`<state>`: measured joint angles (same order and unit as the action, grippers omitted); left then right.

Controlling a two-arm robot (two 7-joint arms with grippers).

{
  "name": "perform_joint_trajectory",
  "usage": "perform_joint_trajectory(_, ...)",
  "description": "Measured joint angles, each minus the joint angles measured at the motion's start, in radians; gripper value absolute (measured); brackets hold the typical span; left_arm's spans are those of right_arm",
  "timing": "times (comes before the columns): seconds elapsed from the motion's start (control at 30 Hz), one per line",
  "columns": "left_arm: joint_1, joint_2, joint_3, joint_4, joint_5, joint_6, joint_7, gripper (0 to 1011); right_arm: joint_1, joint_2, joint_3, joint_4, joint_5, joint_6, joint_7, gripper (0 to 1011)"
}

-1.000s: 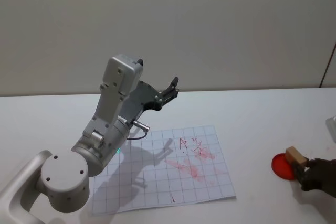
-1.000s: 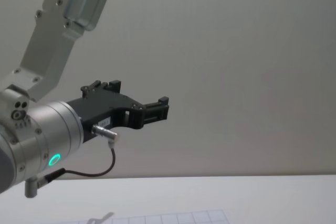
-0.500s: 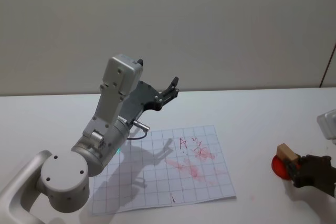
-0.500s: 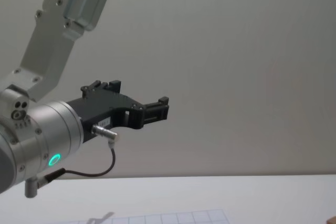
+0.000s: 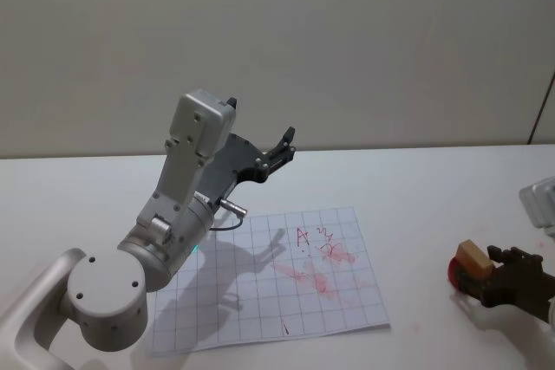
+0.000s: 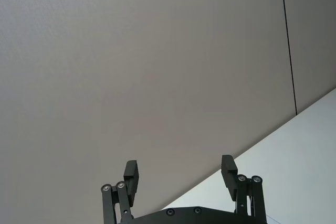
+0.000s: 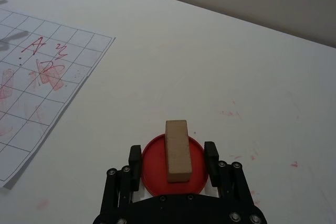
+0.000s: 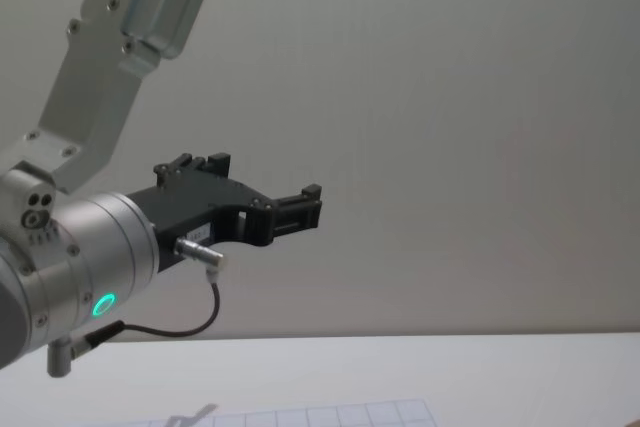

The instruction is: Use the one hand to pick up the stamp and affix it onto the A4 paper.

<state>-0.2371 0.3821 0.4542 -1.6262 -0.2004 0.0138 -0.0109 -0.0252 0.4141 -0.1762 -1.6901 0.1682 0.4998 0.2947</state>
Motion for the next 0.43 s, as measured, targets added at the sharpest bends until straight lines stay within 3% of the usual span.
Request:
perform_joint_trajectory(0.33,0.0,0.0,0.0,0.0,0.0,0.0,0.0,1001,0.002,-0.001,-0.001,0.002,-0.002,-0.001,0.002,961)
perform_joint_trajectory(0.43,0.0,0.0,0.0,0.0,0.0,0.0,0.0,1001,0.003,-0.001,-0.001,0.002,-0.002,-0.001,0.003,1000)
